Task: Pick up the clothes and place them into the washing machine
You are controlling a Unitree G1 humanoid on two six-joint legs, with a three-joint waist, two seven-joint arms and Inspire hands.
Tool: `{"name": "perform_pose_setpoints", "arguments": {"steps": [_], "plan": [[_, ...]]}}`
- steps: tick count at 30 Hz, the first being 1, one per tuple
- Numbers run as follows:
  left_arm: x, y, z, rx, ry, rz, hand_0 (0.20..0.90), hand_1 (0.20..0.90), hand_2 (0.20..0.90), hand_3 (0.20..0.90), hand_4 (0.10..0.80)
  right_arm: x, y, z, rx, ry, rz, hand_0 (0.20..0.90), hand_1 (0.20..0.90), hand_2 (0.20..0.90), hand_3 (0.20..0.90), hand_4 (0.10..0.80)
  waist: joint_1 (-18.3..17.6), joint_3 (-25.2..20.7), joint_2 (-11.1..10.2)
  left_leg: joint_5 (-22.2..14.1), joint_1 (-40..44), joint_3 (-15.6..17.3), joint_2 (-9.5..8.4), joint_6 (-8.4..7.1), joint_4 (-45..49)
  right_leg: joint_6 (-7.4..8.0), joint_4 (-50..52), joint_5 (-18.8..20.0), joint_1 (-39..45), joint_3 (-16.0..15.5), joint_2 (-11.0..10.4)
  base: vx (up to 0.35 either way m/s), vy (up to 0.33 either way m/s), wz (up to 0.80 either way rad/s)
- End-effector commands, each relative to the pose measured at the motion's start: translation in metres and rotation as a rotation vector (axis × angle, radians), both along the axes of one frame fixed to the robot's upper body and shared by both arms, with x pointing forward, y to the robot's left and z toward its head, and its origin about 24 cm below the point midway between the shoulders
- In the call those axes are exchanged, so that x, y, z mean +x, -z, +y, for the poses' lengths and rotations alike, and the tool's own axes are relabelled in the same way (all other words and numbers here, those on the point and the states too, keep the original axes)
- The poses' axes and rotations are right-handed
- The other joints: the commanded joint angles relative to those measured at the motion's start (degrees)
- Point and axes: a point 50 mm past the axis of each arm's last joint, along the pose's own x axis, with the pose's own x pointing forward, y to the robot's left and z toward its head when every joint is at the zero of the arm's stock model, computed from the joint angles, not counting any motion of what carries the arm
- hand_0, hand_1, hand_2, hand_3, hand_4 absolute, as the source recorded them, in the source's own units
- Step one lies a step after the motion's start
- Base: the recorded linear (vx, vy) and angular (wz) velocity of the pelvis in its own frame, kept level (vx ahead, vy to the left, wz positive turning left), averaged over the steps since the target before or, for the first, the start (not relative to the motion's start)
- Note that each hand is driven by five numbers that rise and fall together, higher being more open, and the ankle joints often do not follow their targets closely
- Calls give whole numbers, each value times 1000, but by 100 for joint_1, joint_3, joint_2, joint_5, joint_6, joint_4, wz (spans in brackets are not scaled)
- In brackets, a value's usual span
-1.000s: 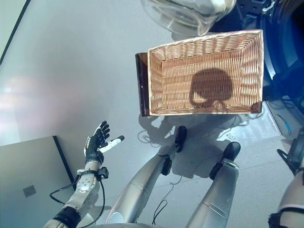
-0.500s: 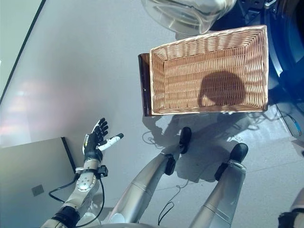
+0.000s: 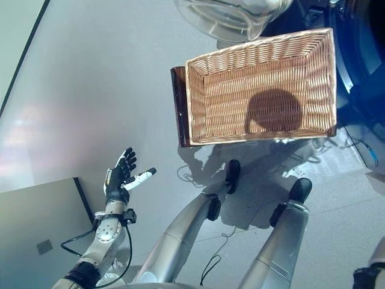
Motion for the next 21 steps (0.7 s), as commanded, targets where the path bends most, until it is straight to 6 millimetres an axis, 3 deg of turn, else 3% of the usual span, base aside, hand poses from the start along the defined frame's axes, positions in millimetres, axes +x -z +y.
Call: {"name": "perform_pose_setpoints", "arguments": {"steps": [1,3,5,8,9,10,14,15,21], "plan": [[-18,7,50,30,-220,23,900,900,900,900,800,14,0,19,-53,-170,-189,900,900,900,900,800,90,-277,98,-377,259,167,223,-684,-82,-510,-134,-67,615,-128,307,8,1,-26],[-13,3,50,14,-220,2,900,900,900,900,800,42,21,45,18,-319,-254,900,900,900,900,800,30,-176,55,-367,327,165,270,-673,-106,-519,-202,-36,729,-182,371,-8,-16,-29],[-13,3,53,28,-227,1,900,900,900,900,800,47,32,49,61,-347,-278,900,900,900,900,800,14,-145,1,-371,376,146,278,-666,-118,-522,-223,-39,789,-211,392,-14,-31,-22],[-3,-5,56,53,-226,-31,900,900,900,900,800,71,73,72,210,-455,-318,900,900,900,900,800,-17,-33,-121,-357,528,46,321,-658,-159,-534,-319,-65,1085,-385,471,-41,-97,-16],[-3,-5,56,54,-225,-31,900,900,900,900,800,71,73,72,211,-454,-318,900,900,900,900,800,-17,-29,-123,-356,536,43,321,-658,-162,-535,-323,-65,1095,-388,471,-46,-134,-4],[1,-8,54,49,-226,-48,900,900,900,900,800,77,89,79,291,-479,-348,900,900,900,900,800,9,-12,-182,-361,628,-22,323,-648,-185,-534,-349,-81,1230,-479,502,-22,-66,-1],[7,-11,55,74,-221,-58,900,900,900,900,800,88,112,96,353,-541,-325,900,900,900,900,800,26,58,-277,-337,810,-94,365,-657,-215,-539,-413,-96,1512,-648,544,-37,-87,7],[9,-11,60,83,-240,-50,900,900,900,900,800,94,129,107,408,-592,-305,900,900,900,900,800,27,92,-373,-320,919,-149,378,-663,-231,-545,-452,-103,1656,-749,587,-40,-91,16],[10,-6,65,102,-251,-18,900,900,900,900,800,106,181,145,567,-742,-251,900,900,900,900,800,30,217,-664,-230,1382,-275,403,-667,-446,-573,-673,-118,2233,-1004,707,-36,-69,8]]}}
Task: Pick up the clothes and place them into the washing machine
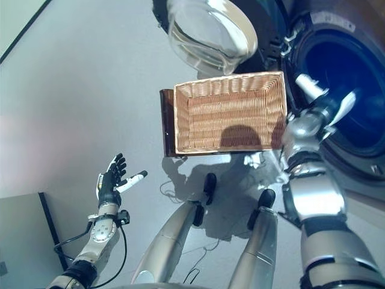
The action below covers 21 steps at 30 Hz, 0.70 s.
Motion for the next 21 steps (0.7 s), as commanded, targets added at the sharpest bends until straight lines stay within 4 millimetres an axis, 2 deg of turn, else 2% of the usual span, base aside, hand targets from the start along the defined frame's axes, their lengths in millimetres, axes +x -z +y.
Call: {"name": "perform_pose_setpoints", "arguments": {"steps": [1,4,8,9,10,11,14,15,16,18,21], "plan": [[8,-22,40,52,-153,-108,900,900,900,900,800,3,-37,4,-43,-64,-232,900,900,900,900,800,164,215,-244,-220,285,281,-53,-294,-263,-198,-291,-68,784,-263,286,0,0,0],[10,-22,41,54,-169,-106,900,900,900,900,800,2,-16,24,-2,-130,-232,900,900,900,900,800,142,253,-384,-213,486,240,-51,-266,-307,-203,-399,-61,1022,-371,330,-12,-27,-2],[9,-16,41,55,-173,-75,900,900,900,900,800,-4,9,38,31,-185,-213,900,900,900,900,800,98,264,-537,-195,744,181,-28,-256,-375,-220,-517,-70,1339,-461,375,4,-21,2],[6,-9,42,61,-184,-31,900,900,900,900,800,-13,33,46,60,-216,-176,900,900,900,900,800,48,229,-660,-142,992,145,9,-258,-496,-225,-639,-58,1628,-529,403,-38,-15,3],[5,-5,42,64,-185,-12,900,900,900,900,800,-18,45,50,83,-227,-165,900,900,900,900,800,34,239,-685,66,1110,151,53,-238,-634,-278,-778,115,1755,-618,432,0,0,0],[2,3,43,71,-194,33,900,900,900,900,800,-25,60,55,109,-238,-136,900,900,900,900,800,-1,215,-744,85,1283,139,60,-241,-710,-279,-871,117,1947,-658,445,0,0,0],[-6,21,43,102,-184,146,900,900,900,900,800,-56,116,64,162,-282,12,900,900,900,900,800,-119,63,-965,166,1934,72,127,-248,-1099,-255,-1285,181,2633,-771,495,107,-19,-4],[-7,21,43,102,-184,147,900,900,900,900,800,-56,116,64,162,-282,14,900,900,900,900,800,-122,70,-961,171,1958,67,127,-248,-1113,-255,-1300,185,2659,-777,496,100,-4,-7],[-11,26,45,107,-184,177,900,900,900,900,800,-67,131,65,188,-285,52,900,900,900,900,800,-160,-3,-1017,182,2142,56,135,-245,-1218,-241,-1424,199,2864,-805,515,107,-6,-10],[-26,42,48,129,-159,283,900,900,900,900,800,-98,171,63,228,-298,195,900,900,900,900,800,-262,-197,-1135,255,2669,32,203,-269,-1579,-176,-1786,301,3395,-854,552,165,7,-10],[-48,61,56,106,-182,422,900,900,900,900,800,-142,212,63,291,-304,354,900,900,900,900,800,-414,-528,-1251,327,3283,11,289,-307,-2009,-85,-2309,466,3989,-866,612,158,14,-6]]}}
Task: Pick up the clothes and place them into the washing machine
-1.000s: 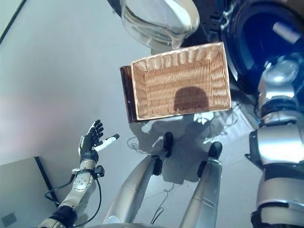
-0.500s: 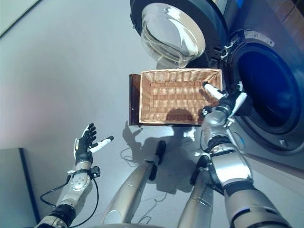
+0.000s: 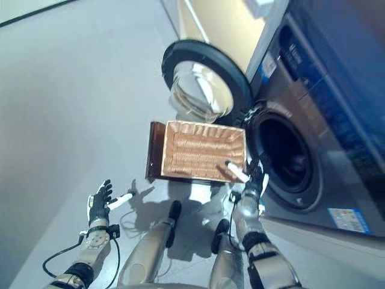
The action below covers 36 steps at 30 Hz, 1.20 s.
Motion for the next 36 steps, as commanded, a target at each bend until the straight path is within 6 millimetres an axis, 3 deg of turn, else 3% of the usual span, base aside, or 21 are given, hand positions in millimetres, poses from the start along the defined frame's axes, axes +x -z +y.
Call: {"name": "perform_pose_setpoints", "arguments": {"steps": [1,2,5,6,8,9,10,13,16,20,26,36], "plan": [[-23,13,19,-9,-49,103,900,900,900,900,800,-42,23,-21,-44,-40,94,900,900,900,900,800,-163,-878,38,281,649,108,-14,-285,-822,-113,-553,144,857,-127,355,155,-1,-11],[-30,18,18,-27,-45,137,900,900,900,900,800,-54,32,-22,-35,-44,140,900,900,900,900,800,-229,-950,35,282,777,84,-2,-281,-858,-103,-660,186,973,-27,426,147,-20,-8],[-45,29,14,-32,33,246,900,900,900,900,800,-97,58,-24,-16,-65,309,900,900,900,900,800,-491,-1149,12,299,1045,-33,-5,-263,-994,-122,-983,271,1215,700,798,25,-32,7],[-46,29,14,-33,33,247,900,900,900,900,800,-97,58,-24,-16,-65,309,900,900,900,900,800,-487,-1144,13,300,1062,-30,-2,-263,-1005,-123,-995,275,1231,703,800,11,9,50],[-63,40,10,-35,78,345,900,900,900,900,800,-121,72,-24,-61,-172,466,900,900,900,900,800,-452,-1330,83,347,1307,14,24,-262,-1268,-38,-1195,400,1421,588,666,70,21,21],[-81,50,3,-81,96,436,900,900,900,900,800,-150,84,-28,-99,-271,632,900,900,900,900,800,-413,-1578,119,402,1558,63,54,-280,-1625,51,-1561,518,1681,584,599,93,9,-28],[-81,50,3,-81,96,436,900,900,900,900,800,-150,84,-28,-99,-272,632,900,900,900,900,800,-414,-1565,122,409,1583,61,56,-280,-1644,51,-1576,523,1705,581,600,69,-19,-21],[-92,56,-7,-148,148,482,900,900,900,900,800,-177,92,-27,-129,-415,765,900,900,900,900,800,-398,-1719,181,370,1733,101,68,-293,-1651,87,-1921,659,1950,575,518,-17,-26,-7],[-105,62,-16,-195,187,538,900,900,900,900,800,-202,97,-31,-116,-443,879,900,900,900,900,800,-417,-1805,228,311,1886,124,93,-296,-1642,68,-1958,654,2092,588,504,-6,-24,-4],[-114,67,-23,-210,252,605,900,900,900,900,800,-209,98,-34,-105,-474,924,900,900,900,900,800,-474,-1931,251,256,2052,146,131,-304,-1663,59,-2033,621,2270,614,512,28,-27,1],[-119,70,-30,-201,311,646,900,900,900,900,800,-202,98,-30,-117,-498,914,900,900,900,900,800,-529,-2021,269,215,2213,177,195,-308,-1717,39,-2091,584,2375,676,536,2,-12,-2],[-126,71,-27,-201,292,672,900,900,900,900,800,-200,98,-26,-102,-511,902,900,900,900,900,800,-581,-1993,252,216,2243,215,251,-328,-1769,23,-2119,575,2376,735,559,-3,-4,-2]]}}
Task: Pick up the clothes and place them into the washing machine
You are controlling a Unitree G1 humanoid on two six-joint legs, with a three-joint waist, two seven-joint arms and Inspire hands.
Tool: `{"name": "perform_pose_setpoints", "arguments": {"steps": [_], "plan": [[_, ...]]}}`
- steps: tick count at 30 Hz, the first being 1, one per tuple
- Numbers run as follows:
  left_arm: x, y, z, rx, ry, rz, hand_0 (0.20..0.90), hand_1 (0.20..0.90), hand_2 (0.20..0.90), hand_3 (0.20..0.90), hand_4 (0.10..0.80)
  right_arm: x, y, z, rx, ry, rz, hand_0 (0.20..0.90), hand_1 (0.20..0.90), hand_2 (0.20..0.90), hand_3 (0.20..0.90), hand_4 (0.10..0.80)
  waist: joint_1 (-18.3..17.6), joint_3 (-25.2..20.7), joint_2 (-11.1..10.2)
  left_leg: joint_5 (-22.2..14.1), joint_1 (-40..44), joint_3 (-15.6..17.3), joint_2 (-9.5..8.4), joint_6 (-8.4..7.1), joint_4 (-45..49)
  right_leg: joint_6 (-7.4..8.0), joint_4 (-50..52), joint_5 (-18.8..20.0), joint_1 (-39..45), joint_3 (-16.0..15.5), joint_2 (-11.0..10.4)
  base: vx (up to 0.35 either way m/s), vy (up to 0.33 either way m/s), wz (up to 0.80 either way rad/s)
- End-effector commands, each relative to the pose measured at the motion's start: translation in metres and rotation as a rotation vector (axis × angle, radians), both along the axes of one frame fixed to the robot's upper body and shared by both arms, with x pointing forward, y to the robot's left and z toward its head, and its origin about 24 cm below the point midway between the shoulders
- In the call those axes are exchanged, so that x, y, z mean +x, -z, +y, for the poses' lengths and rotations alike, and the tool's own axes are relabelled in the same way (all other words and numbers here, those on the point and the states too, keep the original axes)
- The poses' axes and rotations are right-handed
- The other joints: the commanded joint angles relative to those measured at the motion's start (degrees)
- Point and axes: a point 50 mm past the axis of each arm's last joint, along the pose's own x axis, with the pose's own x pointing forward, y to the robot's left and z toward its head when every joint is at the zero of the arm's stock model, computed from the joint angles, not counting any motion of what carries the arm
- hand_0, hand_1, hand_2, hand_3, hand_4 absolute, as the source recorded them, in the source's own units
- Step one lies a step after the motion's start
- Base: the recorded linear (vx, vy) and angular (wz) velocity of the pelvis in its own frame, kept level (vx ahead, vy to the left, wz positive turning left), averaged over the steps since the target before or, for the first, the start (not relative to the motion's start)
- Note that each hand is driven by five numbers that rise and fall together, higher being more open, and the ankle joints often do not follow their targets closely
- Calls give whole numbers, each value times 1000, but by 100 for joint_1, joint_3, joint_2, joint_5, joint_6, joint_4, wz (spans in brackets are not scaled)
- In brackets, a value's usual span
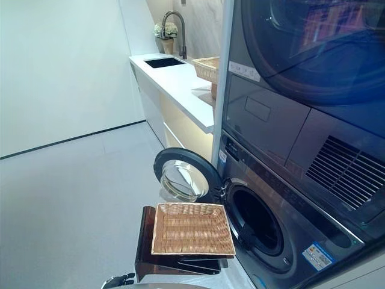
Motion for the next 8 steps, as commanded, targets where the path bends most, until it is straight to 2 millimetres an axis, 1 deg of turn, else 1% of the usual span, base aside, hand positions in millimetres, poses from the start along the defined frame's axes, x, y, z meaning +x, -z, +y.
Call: {"name": "perform_pose_setpoints", "arguments": {"steps": [1,8], "plan": [[24,-3,0,3,-5,-65,900,900,900,900,800,24,-4,-7,-19,-22,-72,900,900,900,900,800,15,-4,-102,-148,-201,178,21,-295,88,-49,-82,255,-137,68,59,0,0,0],[29,-4,-5,-10,1,-78,900,900,900,900,800,29,-6,-16,-45,-26,-69,900,900,900,900,800,12,24,-68,-167,-186,170,17,-304,73,-46,-113,256,-119,58,50,0,0,0]]}}
